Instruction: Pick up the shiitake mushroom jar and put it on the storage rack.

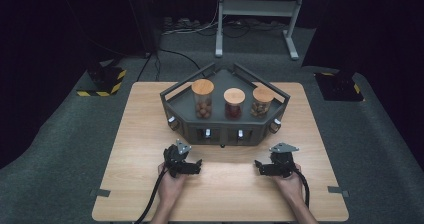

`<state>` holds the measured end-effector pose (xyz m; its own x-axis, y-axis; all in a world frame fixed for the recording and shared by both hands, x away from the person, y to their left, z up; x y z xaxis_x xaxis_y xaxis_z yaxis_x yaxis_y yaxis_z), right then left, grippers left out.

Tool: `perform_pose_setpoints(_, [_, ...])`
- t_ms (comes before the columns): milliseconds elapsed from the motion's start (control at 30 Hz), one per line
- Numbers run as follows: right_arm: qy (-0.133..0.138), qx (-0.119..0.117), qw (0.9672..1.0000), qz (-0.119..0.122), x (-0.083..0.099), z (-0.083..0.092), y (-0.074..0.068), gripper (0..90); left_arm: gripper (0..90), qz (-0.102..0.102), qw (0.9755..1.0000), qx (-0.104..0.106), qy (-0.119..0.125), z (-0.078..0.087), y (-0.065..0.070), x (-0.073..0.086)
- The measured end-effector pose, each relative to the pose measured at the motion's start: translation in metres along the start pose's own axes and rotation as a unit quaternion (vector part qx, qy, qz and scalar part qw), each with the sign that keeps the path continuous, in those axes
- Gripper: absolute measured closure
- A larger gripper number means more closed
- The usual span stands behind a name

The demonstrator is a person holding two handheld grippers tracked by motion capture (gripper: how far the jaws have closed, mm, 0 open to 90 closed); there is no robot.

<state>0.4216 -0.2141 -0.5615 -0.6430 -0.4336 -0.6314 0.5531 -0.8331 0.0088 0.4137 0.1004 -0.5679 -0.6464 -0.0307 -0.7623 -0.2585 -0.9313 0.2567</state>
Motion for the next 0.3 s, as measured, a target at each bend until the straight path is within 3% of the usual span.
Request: perform_pose_setpoints(300, [0.0,0.0,1.0,0.0,-0.0001,0.0,0.0,9.7,3.7,-0.003,1.0,0.0,-0.003,0.0002,0.0004,0.0005])
Point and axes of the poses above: each handheld gripper's, and its own axes: z roughly backward along the jaws, x roughly out of its underside, y roughly to its right, the point moved 3 cm from there along -z, roughly forward along the jaws, and after that the axes turned 7 degrees about -y, right-handed, at the moved point
